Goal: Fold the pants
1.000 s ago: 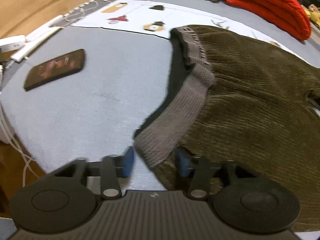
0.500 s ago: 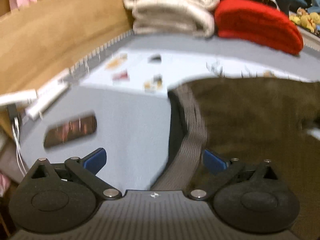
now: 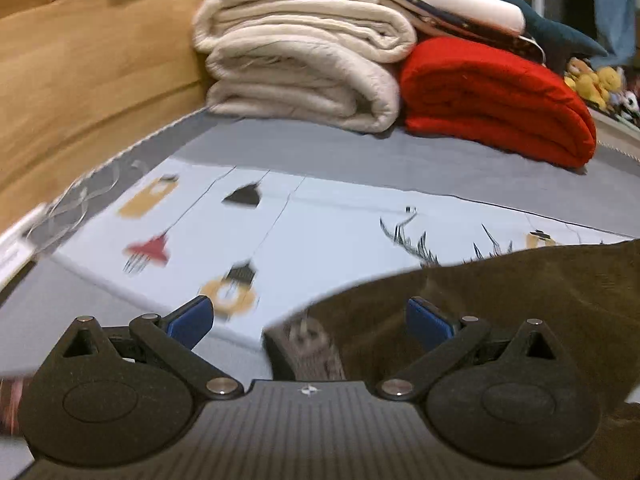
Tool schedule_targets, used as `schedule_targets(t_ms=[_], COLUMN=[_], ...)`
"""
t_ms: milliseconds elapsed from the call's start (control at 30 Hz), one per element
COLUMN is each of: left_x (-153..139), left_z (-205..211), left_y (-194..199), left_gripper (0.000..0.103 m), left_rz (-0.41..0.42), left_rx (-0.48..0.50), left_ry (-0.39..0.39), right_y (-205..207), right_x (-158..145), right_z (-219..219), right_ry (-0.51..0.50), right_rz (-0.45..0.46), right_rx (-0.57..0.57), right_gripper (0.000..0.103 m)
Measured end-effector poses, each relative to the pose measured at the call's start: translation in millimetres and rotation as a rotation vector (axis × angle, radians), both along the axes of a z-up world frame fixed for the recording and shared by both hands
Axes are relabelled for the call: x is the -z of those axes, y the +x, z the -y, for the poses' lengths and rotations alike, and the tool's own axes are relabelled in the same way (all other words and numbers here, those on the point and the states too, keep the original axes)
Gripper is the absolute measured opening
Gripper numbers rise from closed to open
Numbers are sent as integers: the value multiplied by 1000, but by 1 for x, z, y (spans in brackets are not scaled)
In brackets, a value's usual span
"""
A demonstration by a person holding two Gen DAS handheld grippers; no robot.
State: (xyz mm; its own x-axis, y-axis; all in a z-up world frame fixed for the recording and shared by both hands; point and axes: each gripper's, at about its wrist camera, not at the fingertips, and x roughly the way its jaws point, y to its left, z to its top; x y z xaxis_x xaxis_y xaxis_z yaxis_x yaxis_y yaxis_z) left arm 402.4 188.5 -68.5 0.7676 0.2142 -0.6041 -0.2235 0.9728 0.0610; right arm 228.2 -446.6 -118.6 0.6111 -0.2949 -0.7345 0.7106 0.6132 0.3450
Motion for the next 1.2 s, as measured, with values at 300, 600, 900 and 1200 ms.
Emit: schedule_targets(t_ms=[300,600,900,1200], left_x=[58,59,54,50], left_z=[-52,-14,-7,-2], left_y=[65,71,68,72], left_gripper=[101,51,50,47], left_rz=[-155,-210,-216,-229], left_rx=[-33,55,76,37], left_ry=[-252,-49,-3,7], right_y=[59,145,287,323], right_x=[-1,-23,13,24], right_z=[-55,-37,39,33], right_ry=[-177,-82,313,188], right_rz=[-35,88,37,21], right_rx=[-247,-297,-19,76], right_gripper=[71,73,73,0])
